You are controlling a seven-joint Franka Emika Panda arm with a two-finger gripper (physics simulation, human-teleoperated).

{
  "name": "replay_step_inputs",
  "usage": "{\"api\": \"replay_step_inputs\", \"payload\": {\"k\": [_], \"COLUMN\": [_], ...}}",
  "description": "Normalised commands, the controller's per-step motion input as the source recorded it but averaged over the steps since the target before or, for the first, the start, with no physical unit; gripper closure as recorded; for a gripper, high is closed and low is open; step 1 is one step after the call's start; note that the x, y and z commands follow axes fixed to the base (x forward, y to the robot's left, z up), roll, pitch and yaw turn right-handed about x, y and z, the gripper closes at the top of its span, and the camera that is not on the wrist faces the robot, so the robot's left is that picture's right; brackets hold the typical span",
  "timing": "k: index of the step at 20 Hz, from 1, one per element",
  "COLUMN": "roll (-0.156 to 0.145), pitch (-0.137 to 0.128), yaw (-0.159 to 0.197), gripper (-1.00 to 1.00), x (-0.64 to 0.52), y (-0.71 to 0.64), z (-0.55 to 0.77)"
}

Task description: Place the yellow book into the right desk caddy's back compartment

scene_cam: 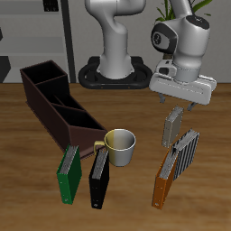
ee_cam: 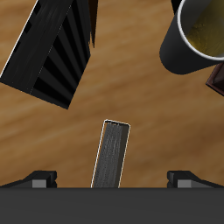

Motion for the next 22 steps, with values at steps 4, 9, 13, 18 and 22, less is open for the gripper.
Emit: {"api": "replay_step_inputs", "payload": {"k": [4,9,13,18,22], "roll": [0.001,0.004,-0.025,-0.008,0.042], "pitch": [0.035,0.03,0.022,-0.01,0.015], "yaw": [-0.022,0.011,-0.015,-0.01,-0.048], "gripper": [-1.0,-1.0,-1.0,-1.0,-1.0], "x": [0.1,0.06,0.0,-0.08,-0.21], "y": [0.07,0.03,-0.11,-0.05,0.05], "z": [-0.23,-0.2,-0.19,-0.12,-0.28]}}
